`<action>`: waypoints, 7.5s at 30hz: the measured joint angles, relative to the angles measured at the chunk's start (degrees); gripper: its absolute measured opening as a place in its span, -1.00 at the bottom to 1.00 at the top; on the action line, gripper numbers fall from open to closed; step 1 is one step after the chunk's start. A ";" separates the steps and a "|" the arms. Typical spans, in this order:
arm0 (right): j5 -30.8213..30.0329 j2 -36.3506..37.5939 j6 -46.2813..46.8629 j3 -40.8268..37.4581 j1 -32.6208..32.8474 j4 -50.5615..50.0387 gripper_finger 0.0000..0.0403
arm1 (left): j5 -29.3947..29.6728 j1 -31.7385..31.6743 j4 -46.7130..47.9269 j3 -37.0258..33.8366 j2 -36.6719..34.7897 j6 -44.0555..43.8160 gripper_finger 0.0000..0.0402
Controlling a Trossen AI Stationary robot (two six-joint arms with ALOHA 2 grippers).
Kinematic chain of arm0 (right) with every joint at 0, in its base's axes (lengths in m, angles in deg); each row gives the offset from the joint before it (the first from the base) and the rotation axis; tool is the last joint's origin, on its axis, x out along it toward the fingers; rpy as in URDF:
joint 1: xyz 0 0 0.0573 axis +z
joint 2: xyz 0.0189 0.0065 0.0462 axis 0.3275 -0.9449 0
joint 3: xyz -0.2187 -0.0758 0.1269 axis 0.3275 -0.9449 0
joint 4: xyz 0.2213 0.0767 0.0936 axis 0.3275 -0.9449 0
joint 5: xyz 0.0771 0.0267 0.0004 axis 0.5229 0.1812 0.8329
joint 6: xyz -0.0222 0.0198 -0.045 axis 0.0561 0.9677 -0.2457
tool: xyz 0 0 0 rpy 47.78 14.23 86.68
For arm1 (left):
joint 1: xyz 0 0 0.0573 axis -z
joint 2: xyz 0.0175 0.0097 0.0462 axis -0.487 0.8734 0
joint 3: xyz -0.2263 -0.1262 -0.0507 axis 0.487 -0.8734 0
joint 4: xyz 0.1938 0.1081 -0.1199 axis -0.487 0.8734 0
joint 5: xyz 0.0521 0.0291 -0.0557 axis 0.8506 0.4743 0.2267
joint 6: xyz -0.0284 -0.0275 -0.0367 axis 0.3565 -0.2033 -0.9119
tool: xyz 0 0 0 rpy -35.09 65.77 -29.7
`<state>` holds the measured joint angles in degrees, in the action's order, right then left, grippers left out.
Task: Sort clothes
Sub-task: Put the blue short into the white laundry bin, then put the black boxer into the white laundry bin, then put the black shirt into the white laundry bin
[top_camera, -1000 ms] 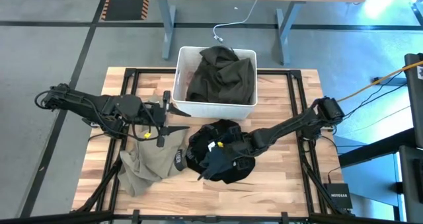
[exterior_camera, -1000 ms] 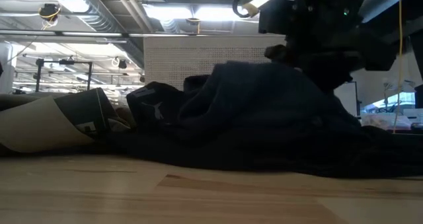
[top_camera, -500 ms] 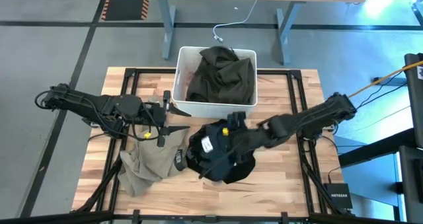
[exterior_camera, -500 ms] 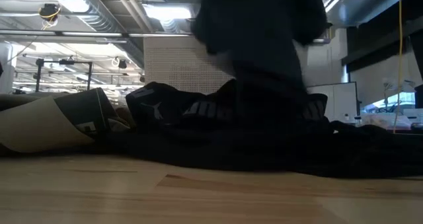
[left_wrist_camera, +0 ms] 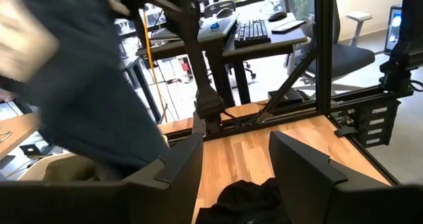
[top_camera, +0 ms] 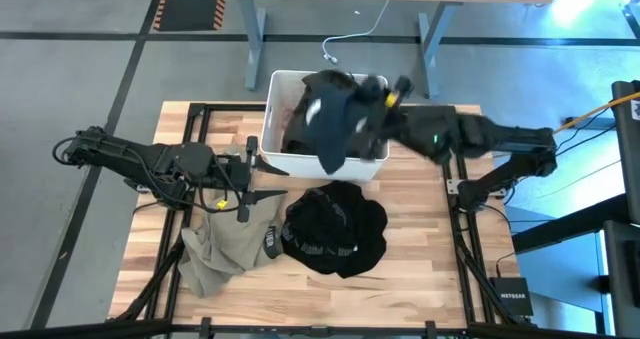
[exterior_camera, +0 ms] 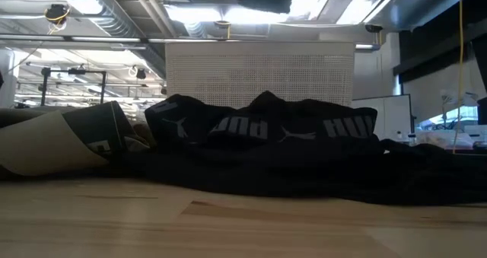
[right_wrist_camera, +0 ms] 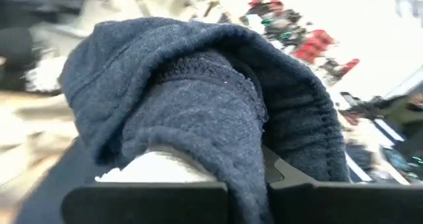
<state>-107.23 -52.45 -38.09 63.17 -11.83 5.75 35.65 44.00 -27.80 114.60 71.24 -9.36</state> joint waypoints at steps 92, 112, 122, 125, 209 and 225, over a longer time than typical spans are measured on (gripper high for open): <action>14.95 -1.46 -6.25 2.11 -10.32 21.22 -0.96 | 0.09 0.00 2.42 0.00 0.00 -0.98 -0.15; 32.57 -3.41 15.28 2.05 -13.11 -20.98 0.07 | 0.09 0.00 2.78 0.00 0.00 -1.30 -0.15; 40.54 -6.17 19.54 -19.15 3.03 -7.23 0.15 | 0.09 0.00 2.70 0.00 0.00 -2.64 -0.15; 40.04 -8.75 20.56 -26.58 5.75 0.35 0.15 | 0.09 0.00 2.71 0.00 0.00 -2.64 -0.15; 32.52 -9.52 8.04 6.45 -28.48 -12.05 -0.81 | 0.09 0.00 0.72 0.02 -0.02 0.00 -0.15; 29.62 -11.27 20.81 14.89 -20.55 -44.87 0.30 | 0.09 0.00 1.68 0.02 -0.02 -0.41 -0.15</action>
<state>-77.61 -63.72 -17.29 78.06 -32.38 -39.12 35.74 44.00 -26.11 114.62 71.22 -9.77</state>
